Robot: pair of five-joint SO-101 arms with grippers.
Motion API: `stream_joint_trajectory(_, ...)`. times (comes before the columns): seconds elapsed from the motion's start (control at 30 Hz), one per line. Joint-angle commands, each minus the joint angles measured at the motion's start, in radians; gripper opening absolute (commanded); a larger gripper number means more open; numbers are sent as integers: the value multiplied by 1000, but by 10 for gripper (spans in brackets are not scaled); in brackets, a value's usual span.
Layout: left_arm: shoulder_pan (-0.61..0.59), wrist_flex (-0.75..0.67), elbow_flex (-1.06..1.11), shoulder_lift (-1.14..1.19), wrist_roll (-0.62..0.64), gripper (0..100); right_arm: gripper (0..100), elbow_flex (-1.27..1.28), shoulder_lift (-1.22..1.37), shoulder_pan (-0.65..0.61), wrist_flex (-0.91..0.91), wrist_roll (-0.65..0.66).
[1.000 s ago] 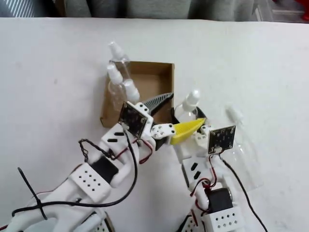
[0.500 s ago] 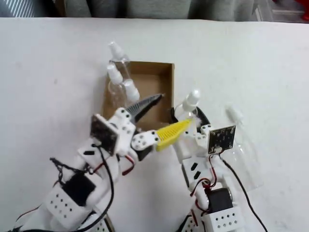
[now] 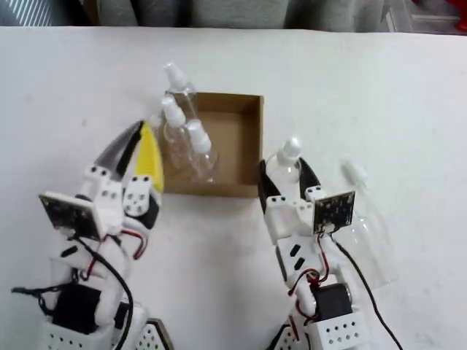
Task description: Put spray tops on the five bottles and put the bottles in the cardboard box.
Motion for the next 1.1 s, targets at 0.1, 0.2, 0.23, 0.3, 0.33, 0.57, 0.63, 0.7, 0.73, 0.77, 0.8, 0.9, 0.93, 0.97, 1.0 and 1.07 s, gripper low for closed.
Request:
stream_joint_trajectory(0.1, -170, 361, 23, -234, -5, 24, 16, -40, -10, -1, -259, 20)
stream_joint_trajectory(0.2, -203, 364, 127, -229, -5, 24, 16, -40, -10, -21, -314, 23)
stream_joint_trajectory(0.23, -213, 364, 158, -226, -5, 24, 16, -40, -10, -27, -326, 26)
stream_joint_trajectory(0.3, -214, 364, 215, -226, -5, 24, 16, -40, -10, -35, -352, 28)
stream_joint_trajectory(0.33, -214, 364, 239, -226, -6, 24, 16, -40, -10, -36, -366, 28)
stream_joint_trajectory(0.57, -216, 364, 399, -226, -12, 24, 16, -41, -8, -76, -473, 29)
stream_joint_trajectory(0.63, -217, 364, 434, -226, -12, 24, 17, -44, -8, -97, -476, 29)
stream_joint_trajectory(0.7, -217, 367, 463, -226, -12, 26, 17, -57, -7, -120, -476, 29)
stream_joint_trajectory(0.73, -217, 373, 465, -226, -12, 25, 17, -61, -7, -131, -476, 29)
stream_joint_trajectory(0.77, -220, 376, 465, -226, -12, 25, 17, -71, -7, -139, -476, 29)
stream_joint_trajectory(0.8, -234, 381, 465, -226, -12, 25, 17, -80, -2, -145, -476, 29)
stream_joint_trajectory(0.9, -274, 371, 465, -226, -12, 26, 17, -138, 59, -147, -476, 29)
stream_joint_trajectory(0.93, -280, 371, 465, -226, -12, 26, 17, -163, 94, -145, -476, 29)
stream_joint_trajectory(0.97, -280, 371, 465, -226, -12, 26, 17, -190, 134, -145, -476, 29)
stream_joint_trajectory(1.0, -278, 373, 465, -226, -12, 26, 17, -216, 179, -147, -478, 29)
stream_joint_trajectory(1.07, -277, 376, 465, -226, -12, 26, 17, -259, 271, -150, -509, 25)
